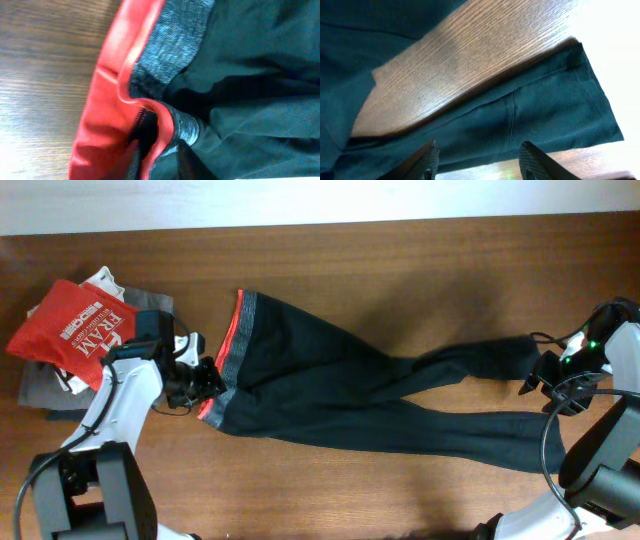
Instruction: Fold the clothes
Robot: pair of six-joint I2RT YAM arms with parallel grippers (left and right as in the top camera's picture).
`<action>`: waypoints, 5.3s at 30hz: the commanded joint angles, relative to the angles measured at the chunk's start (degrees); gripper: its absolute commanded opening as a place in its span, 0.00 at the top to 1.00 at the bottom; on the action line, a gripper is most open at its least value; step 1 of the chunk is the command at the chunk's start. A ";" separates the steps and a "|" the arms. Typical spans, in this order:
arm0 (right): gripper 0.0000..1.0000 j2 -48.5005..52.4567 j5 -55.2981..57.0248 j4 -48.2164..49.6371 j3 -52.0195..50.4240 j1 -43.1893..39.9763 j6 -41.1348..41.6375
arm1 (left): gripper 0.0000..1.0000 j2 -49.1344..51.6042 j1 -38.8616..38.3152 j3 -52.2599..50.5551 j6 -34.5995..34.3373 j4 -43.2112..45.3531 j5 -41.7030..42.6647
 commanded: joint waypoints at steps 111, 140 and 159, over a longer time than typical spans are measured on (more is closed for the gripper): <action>0.54 4.66 6.43 26.27 2.99 -5.77 1.64 | 0.85 -1.73 -1.46 0.68 -0.92 -0.22 -3.04; 0.44 -22.27 -0.15 8.39 -19.80 -13.90 2.01 | 0.56 -1.73 -1.33 0.61 0.76 -12.44 2.78; 0.44 -22.45 -0.17 8.39 -20.26 -13.90 0.48 | 0.55 -9.14 2.73 0.72 -1.38 -14.73 5.68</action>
